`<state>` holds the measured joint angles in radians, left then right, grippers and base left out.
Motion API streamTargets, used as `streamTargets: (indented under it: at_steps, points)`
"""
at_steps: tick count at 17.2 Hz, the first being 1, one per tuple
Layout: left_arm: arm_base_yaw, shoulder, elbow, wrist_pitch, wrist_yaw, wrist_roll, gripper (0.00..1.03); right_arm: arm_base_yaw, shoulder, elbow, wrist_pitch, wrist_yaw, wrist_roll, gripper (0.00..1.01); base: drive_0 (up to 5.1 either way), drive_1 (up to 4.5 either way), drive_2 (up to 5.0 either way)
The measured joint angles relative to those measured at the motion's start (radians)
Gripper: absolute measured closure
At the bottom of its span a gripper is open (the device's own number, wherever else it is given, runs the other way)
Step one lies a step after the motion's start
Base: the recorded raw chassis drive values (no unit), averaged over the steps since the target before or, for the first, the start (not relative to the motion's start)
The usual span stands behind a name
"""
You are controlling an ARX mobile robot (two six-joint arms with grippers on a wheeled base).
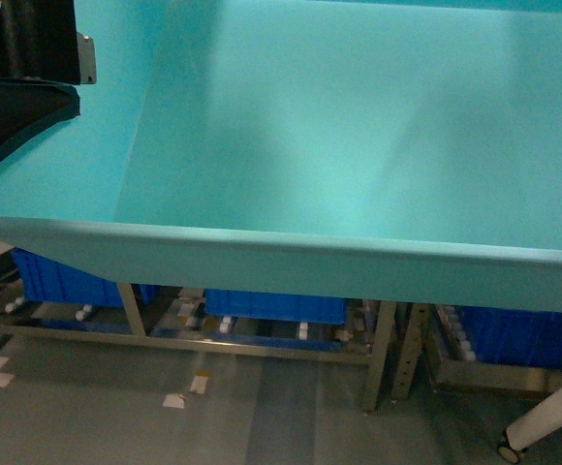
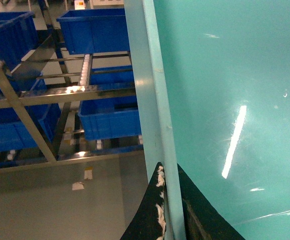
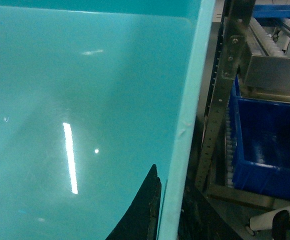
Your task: Organize blue bins on left shelf correctly
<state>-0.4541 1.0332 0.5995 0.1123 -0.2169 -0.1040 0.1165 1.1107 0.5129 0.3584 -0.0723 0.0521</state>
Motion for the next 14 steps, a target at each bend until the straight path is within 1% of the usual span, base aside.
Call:
streamTargets:
  at_steps: [14]
  points:
    - [0.000,0.000,0.000,-0.002,0.000,0.000,1.01,0.000,0.002,0.000,-0.004,-0.001,0.000,0.94,-3.9,4.68,-0.5]
